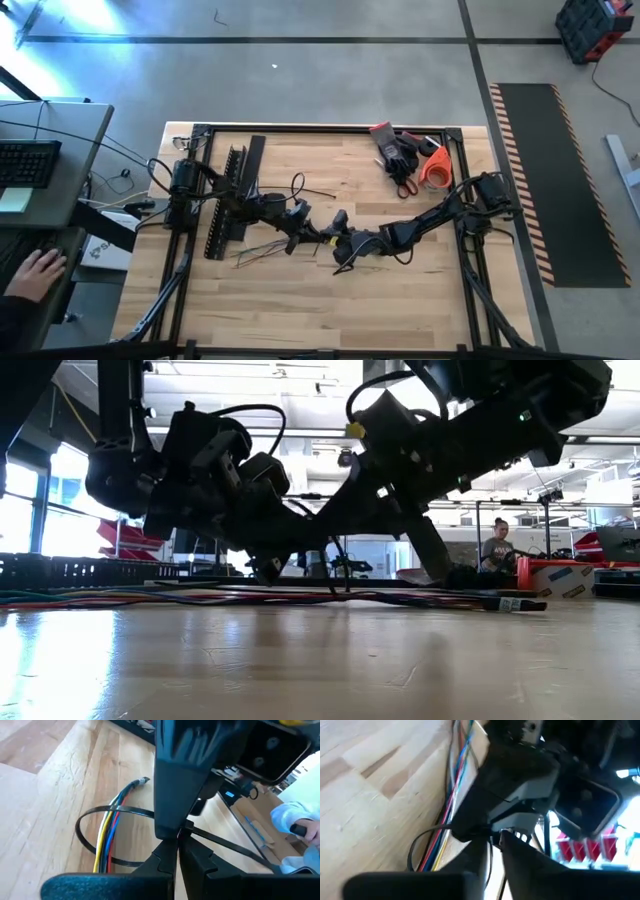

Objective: Ziptie cables
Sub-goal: Wrap the cables together using the left black zip tie

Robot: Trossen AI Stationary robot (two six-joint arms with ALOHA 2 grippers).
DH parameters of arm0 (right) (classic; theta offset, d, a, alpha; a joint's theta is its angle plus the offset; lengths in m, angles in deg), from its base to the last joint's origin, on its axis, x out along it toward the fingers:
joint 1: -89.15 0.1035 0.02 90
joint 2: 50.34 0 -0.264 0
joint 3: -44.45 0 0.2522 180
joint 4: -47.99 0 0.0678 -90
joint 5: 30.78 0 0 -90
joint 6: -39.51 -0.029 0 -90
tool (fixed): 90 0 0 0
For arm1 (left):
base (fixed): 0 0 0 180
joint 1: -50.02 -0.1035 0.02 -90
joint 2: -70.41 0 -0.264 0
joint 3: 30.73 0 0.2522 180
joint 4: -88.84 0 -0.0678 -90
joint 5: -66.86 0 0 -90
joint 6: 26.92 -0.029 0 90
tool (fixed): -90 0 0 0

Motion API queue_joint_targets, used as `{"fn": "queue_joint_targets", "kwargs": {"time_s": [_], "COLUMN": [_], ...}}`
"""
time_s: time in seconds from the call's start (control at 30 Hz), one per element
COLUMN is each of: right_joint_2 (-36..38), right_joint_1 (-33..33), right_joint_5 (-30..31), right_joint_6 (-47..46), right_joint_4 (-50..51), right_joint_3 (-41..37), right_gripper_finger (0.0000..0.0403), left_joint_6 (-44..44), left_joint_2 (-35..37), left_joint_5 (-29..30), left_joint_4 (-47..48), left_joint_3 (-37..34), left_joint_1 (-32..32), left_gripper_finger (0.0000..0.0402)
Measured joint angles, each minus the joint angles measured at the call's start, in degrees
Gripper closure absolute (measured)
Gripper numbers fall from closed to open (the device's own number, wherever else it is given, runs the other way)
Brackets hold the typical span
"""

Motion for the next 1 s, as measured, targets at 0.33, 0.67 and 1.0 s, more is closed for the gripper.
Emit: {"fn": "queue_joint_targets", "kwargs": {"time_s": [0.33, 0.67, 1.0], "right_joint_2": [6.76, 17.16, 15.67], "right_joint_1": [-0.38, 3.9, 13.64], "right_joint_5": [0.02, -2.98, 0.88], "right_joint_6": [-21.78, -56.18, -93.34], "right_joint_4": [18.8, 42.71, 49.98], "right_joint_3": [-0.07, -0.09, -0.09], "right_gripper_finger": [0.0193, 0.0195, 0.0237], "left_joint_6": [-3.78, -12.5, -19.02], "left_joint_2": [-0.26, -10.88, -21.56], "left_joint_5": [5.4, 18.28, 21.91], "left_joint_4": [-0.53, -0.46, -0.57], "left_joint_3": [1.57, 12.11, 25.22], "left_joint_1": [3.43, 6.46, 6.64], "left_gripper_finger": [0.0401, 0.0401, 0.0401]}}
